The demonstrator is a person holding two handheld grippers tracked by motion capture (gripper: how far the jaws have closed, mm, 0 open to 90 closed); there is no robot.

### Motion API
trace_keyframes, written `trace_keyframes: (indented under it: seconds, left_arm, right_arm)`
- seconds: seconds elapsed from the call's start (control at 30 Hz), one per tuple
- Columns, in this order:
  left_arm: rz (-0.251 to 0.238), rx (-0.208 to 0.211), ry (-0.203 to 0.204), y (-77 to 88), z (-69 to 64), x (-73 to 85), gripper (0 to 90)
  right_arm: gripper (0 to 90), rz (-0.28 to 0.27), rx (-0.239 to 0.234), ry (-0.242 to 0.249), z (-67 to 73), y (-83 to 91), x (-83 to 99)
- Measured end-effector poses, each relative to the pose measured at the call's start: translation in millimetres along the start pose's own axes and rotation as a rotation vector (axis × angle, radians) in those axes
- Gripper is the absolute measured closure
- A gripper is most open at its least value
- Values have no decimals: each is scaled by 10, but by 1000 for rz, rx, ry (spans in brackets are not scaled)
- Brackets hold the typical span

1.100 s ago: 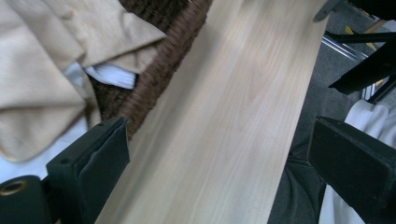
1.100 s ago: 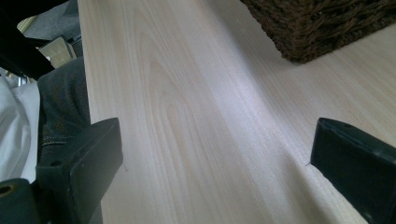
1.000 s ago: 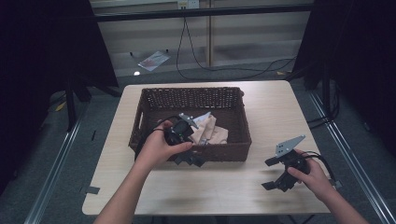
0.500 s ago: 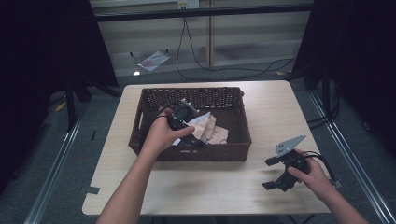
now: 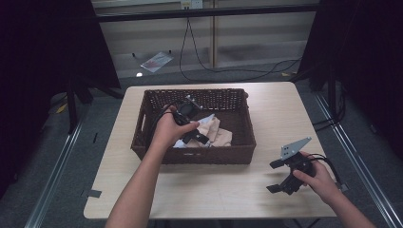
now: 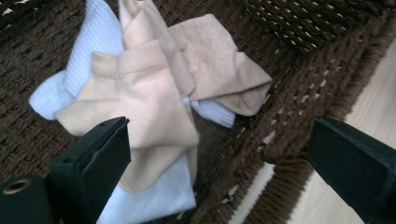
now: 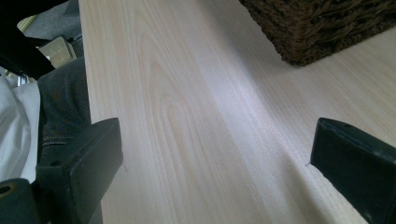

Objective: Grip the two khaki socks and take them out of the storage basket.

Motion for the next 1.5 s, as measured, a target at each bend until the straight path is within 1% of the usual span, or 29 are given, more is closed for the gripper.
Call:
trace_keyframes:
  seconds: [0.03,0.1,0.17,0.23,0.33,0.37,0.4,0.5,0.57,0.6,0.63,0.67,0.73,0.8,0.87,0.9,0.97,1.03,1.1,1.13,1.17,1.2,1.23,1.27,1.3,1.33,1.4,1.43,1.5]
  left_arm:
    - [10,-1,2,-2,16,1,61]
    - [8,-5,20,-45,57,13,61]
    - [24,-3,29,-78,92,15,61]
    - [42,4,19,-118,121,13,61]
    - [52,-13,39,-190,155,11,61]
    - [68,-18,37,-213,177,14,61]
    - [77,-21,52,-244,194,15,61]
    - [105,-35,58,-308,244,28,61]
    - [110,-47,80,-347,269,33,61]
    - [103,-48,88,-364,280,39,61]
    - [121,-47,96,-375,294,42,61]
    - [126,-52,105,-395,300,45,62]
    - [150,-55,94,-408,317,44,70]
    - [153,-86,70,-421,337,50,104]
    - [142,-94,75,-432,355,57,138]
    - [130,-98,85,-445,369,66,151]
    - [124,-89,90,-472,393,83,170]
    - [121,-79,102,-503,407,96,212]
    - [132,-71,98,-513,416,99,278]
    - [128,-59,95,-521,413,98,353]
    - [144,-53,82,-521,414,94,419]
    - [148,-47,77,-523,411,94,576]
    - [159,-51,76,-520,407,90,576]
    - [182,-50,70,-498,409,86,646]
    - [178,-48,89,-488,400,83,718]
    - [180,-41,104,-457,400,78,749]
    - [188,-41,116,-391,387,64,763]
    - [168,-40,133,-362,375,62,762]
    - [158,-38,137,-304,368,62,758]
  right_arm:
    - [16,1,3,1,0,2,-1]
    - [16,1,3,1,1,1,-1]
    - [16,-1,1,2,-1,-2,-1]
    - [16,1,4,4,0,0,-2]
    - [16,1,4,5,0,1,-4]
    - [16,0,3,6,-1,0,-4]
    - [16,1,3,7,0,-2,-4]
    - [16,-3,5,7,2,1,-4]
    - [16,-3,4,4,0,5,-6]
    - [16,-3,3,4,0,5,-6]
    - [16,-3,3,4,0,5,-6]
    - [16,-4,1,6,0,4,-6]
    - [16,-4,1,7,1,3,-6]
    - [16,-3,1,8,0,3,-6]
    - [16,-4,1,7,1,1,-7]
    - [16,-3,0,5,2,1,-7]
    - [16,-1,0,6,3,0,-7]
    - [16,-5,0,9,-1,3,-8]
    - [16,-6,0,9,-2,5,-7]
    - [16,-6,1,8,-3,4,-7]
    - [16,-5,2,8,-4,2,-7]
    - [16,-3,1,7,-1,1,-7]
    - [16,-3,1,7,-1,1,-7]
    - [16,-5,2,9,-4,4,-7]
    - [16,-8,-2,7,-3,9,-6]
    - [16,-8,-2,9,-4,13,-5]
    - [16,-11,-2,8,-6,19,-5]
    - [16,-11,-2,7,-5,20,-4]
    - [16,-10,-2,6,-5,17,-5]
Point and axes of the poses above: each handheld gripper's, and its own axes: y roughly backward along the jaws, x roughly out of its underside, z roughly to its left, the point moved 1 cm from there along -y, roughly forward along the jaws, and after that the axes turned 10 degrees about -y, right-handed, at the moved point
